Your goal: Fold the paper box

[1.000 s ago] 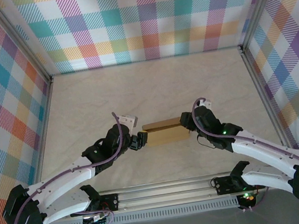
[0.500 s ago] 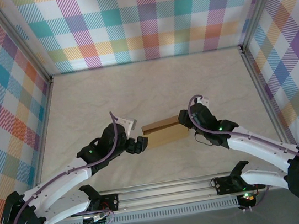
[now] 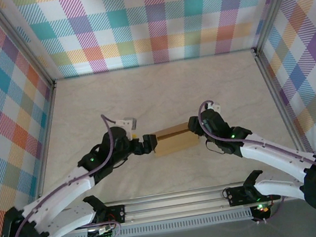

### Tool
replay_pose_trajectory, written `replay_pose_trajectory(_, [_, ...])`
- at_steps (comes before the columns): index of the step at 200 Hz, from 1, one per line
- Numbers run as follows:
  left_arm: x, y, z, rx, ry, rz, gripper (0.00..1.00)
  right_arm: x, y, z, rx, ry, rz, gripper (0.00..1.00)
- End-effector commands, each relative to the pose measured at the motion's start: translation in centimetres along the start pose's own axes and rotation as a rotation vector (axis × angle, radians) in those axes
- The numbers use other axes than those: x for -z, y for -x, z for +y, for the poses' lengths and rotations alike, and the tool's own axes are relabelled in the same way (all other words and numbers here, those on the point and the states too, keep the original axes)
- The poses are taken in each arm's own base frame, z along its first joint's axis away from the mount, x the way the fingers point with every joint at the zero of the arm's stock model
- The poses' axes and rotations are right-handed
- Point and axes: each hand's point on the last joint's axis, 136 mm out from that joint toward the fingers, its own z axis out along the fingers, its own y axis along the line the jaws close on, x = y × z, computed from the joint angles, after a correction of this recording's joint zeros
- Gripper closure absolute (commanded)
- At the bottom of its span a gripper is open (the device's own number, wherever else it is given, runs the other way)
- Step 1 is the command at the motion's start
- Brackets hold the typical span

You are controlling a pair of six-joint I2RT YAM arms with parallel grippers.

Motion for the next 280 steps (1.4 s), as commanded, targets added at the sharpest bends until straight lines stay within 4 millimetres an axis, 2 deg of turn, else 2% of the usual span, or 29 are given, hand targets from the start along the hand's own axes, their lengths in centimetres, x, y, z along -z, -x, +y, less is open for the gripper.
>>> replay_pose_trajectory(1, [-1.1, 0.6, 0.0, 0.147, 0.039, 0.029, 0.00, -0.3, -2.2, -1.5, 0.053, -0.035, 0.076, 0.46])
replay_pose_trajectory(15, [-2.1, -0.2, 0.1, 0.160, 0.032, 0.059, 0.01, -0.3, -2.2, -1.5, 0.051, -0.034, 0.075, 0.45])
replay_pose_trajectory(44, [-2.9, -2.3, 1.8, 0.160, 0.069, 0.076, 0.22, -0.3, -2.4, -1.7, 0.052, -0.043, 0.081, 0.45])
replay_pose_trajectory(60, [-3.1, -3.2, 2.2, 0.165, 0.060, 0.078, 0.27, -0.4, -2.7, -2.0, 0.049, -0.056, 0.087, 0.45])
replay_pose_trajectory(74, [-3.4, -4.2, 2.6, 0.167, 0.051, 0.087, 0.28, -0.5, -2.7, -2.2, 0.050, -0.063, 0.088, 0.45])
replay_pose_trajectory(102, [-4.0, -7.0, 4.7, 0.160, 0.091, 0.117, 0.38, -0.7, -2.9, -2.2, 0.051, -0.067, 0.092, 0.45])
replay_pose_trajectory(154, [-4.9, -8.8, 6.1, 0.173, 0.141, 0.169, 0.67, -0.5, -2.6, -1.3, 0.075, -0.030, 0.107, 0.44])
replay_pose_trajectory(205, [-5.0, -8.6, 6.0, 0.167, 0.162, 0.198, 0.68, 0.7, -1.5, 2.5, 0.055, 0.131, 0.160, 0.35])
replay_pose_trajectory(234, [-5.1, -8.5, 6.0, 0.161, 0.168, 0.206, 0.68, 1.1, -1.3, 4.7, 0.055, 0.223, 0.209, 0.26])
replay_pose_trajectory(264, [-5.3, -8.5, 5.9, 0.160, 0.167, 0.212, 0.68, 0.3, -2.3, 5.5, 0.069, 0.239, 0.275, 0.24])
replay_pose_trajectory(280, [-5.3, -8.6, 6.0, 0.158, 0.174, 0.217, 0.68, 0.1, -2.9, 5.1, 0.072, 0.227, 0.302, 0.28])
